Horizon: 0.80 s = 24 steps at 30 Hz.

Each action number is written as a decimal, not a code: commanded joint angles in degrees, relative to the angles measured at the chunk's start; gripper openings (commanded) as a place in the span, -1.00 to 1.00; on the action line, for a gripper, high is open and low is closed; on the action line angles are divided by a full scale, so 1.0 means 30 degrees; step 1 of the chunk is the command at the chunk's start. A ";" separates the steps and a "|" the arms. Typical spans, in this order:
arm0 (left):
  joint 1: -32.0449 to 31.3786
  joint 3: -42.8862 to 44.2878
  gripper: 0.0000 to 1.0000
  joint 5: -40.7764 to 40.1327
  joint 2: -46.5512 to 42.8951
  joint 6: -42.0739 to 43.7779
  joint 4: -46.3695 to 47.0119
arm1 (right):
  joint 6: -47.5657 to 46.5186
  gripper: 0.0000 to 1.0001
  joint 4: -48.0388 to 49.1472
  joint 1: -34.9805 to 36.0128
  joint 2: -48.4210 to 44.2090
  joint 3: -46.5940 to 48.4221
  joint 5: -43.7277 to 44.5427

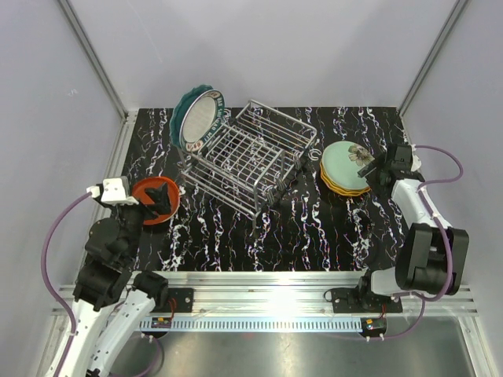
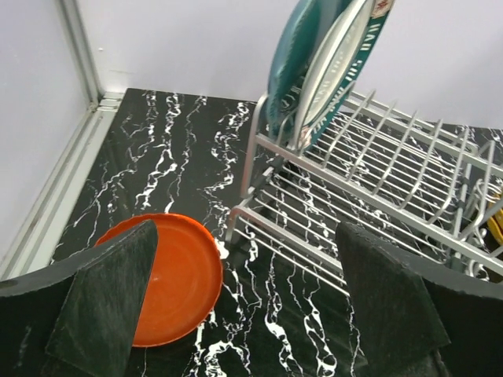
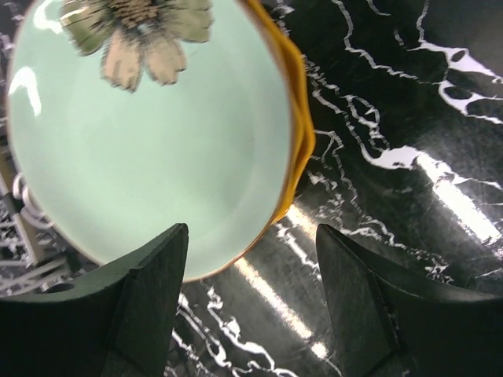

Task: Load the plates into the dish rack
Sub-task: Grab a plate with the right arm

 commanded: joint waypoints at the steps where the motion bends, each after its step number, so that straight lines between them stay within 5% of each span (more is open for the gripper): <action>1: 0.0052 -0.0530 0.98 -0.0978 -0.0834 0.0252 0.1473 | 0.0116 0.47 0.1272 -0.0429 0.0837 0.0186 0.0786; 13: 0.0052 -0.0238 0.98 -0.0831 0.0073 0.0458 0.0857 | 0.0467 0.44 0.2796 -0.0664 0.4295 0.0421 0.0435; 24: 0.0052 -0.0355 0.98 -0.0802 0.0043 0.0458 0.0915 | 0.0614 -0.11 0.3207 -0.0664 0.3624 -0.1042 0.0902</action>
